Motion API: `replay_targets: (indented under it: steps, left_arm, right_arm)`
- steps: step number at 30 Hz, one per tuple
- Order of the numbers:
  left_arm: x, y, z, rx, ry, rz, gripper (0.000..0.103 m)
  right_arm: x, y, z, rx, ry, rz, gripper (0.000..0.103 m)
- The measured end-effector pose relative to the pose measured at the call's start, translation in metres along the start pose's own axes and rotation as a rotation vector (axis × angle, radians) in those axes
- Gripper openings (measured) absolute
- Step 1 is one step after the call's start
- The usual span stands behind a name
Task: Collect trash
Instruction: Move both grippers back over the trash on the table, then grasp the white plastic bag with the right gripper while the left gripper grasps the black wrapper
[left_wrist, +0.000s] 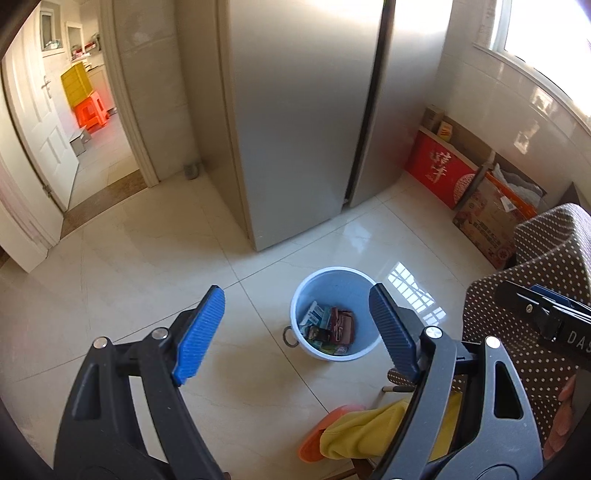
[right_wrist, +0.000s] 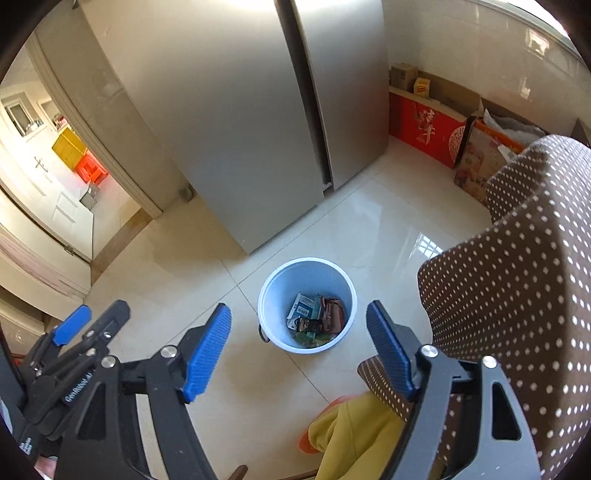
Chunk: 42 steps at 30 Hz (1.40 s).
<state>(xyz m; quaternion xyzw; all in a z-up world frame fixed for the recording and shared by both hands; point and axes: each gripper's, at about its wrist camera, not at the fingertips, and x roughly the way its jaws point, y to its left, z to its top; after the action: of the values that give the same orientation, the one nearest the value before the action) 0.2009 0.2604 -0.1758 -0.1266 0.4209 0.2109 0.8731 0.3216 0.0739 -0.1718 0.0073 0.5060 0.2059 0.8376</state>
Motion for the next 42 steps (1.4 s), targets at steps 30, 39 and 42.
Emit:
replay_targets:
  steps: [30,39,42]
  left_arm:
    - [-0.065,-0.207,0.018,0.294,-0.086,-0.316,0.084]
    - [-0.064,-0.269,0.038,0.357,-0.075,-0.383,0.085]
    - [-0.061,-0.284,0.042,0.376,-0.067,-0.402,0.085]
  right_arm:
    - [-0.164,-0.196,-0.004,0.275,-0.266,-0.206,0.081]
    - [-0.166,-0.262,0.017,0.332,-0.237,-0.308,0.083]
    - [-0.153,-0.282,0.027,0.337,-0.208,-0.337,0.083]
